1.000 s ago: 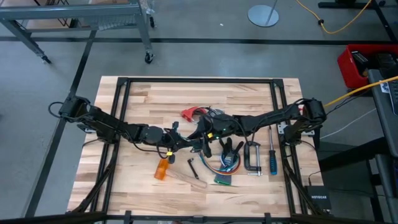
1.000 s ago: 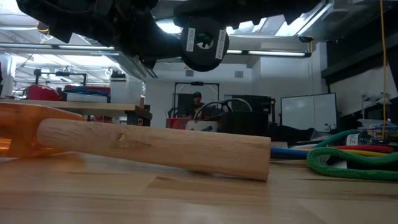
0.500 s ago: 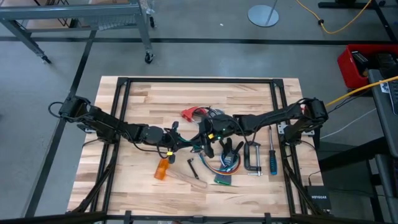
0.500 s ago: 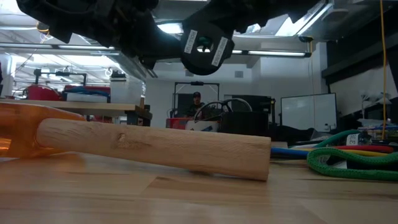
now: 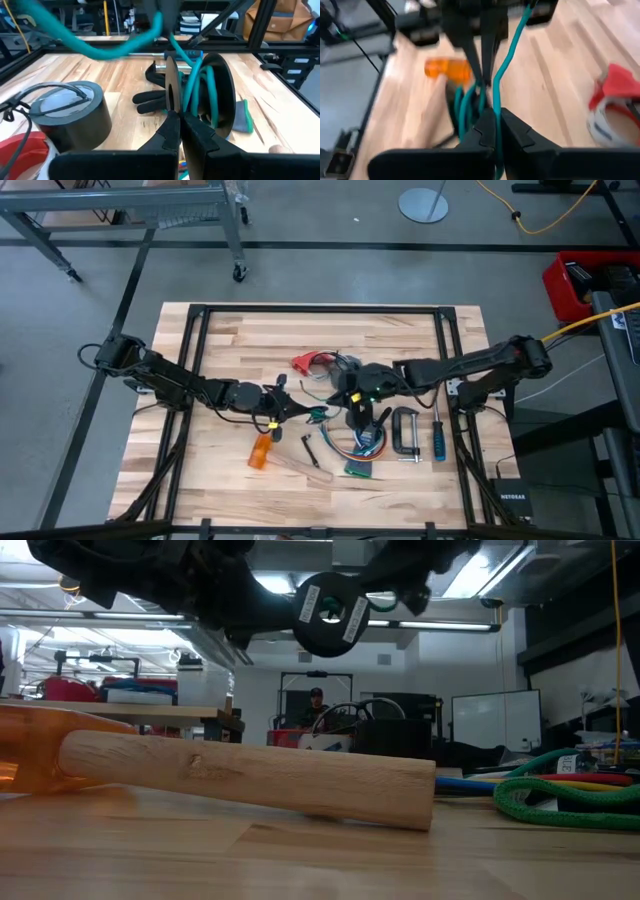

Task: Coil cords
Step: Uncoil the blue wire from the spool

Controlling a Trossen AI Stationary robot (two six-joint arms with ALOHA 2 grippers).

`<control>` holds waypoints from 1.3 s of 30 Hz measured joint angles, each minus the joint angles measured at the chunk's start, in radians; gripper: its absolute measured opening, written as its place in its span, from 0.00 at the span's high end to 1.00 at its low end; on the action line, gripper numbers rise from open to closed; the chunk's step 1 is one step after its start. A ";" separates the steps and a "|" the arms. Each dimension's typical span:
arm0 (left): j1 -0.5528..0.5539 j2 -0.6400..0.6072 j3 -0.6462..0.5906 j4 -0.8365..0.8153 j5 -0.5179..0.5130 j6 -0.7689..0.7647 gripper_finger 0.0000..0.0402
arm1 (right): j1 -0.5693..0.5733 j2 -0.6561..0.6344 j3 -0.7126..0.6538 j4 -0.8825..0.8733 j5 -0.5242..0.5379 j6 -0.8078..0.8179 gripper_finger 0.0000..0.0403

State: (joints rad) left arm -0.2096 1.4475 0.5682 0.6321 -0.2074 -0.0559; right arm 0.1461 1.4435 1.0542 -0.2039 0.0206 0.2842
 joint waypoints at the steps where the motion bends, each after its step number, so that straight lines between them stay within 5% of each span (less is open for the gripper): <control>1: 0.000 0.000 0.000 0.006 -0.005 0.000 1.00 | 0.013 -0.004 0.000 -0.031 0.017 0.006 0.98; 10: 0.000 0.000 0.000 0.006 -0.133 0.000 1.00 | 0.135 -0.004 0.000 -0.180 0.121 0.113 0.98; 21: 0.000 0.000 0.000 0.006 -0.141 0.004 1.00 | 0.223 -0.004 0.000 -0.297 0.214 0.235 0.98; 39: 0.000 0.000 0.000 -0.140 -0.132 -0.053 1.00 | 0.205 -0.003 -0.001 -0.040 0.289 0.124 0.98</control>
State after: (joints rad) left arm -0.2092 1.4475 0.5682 0.4919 -0.3397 -0.1093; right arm 0.3510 1.4406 1.0531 -0.2440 0.3094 0.4078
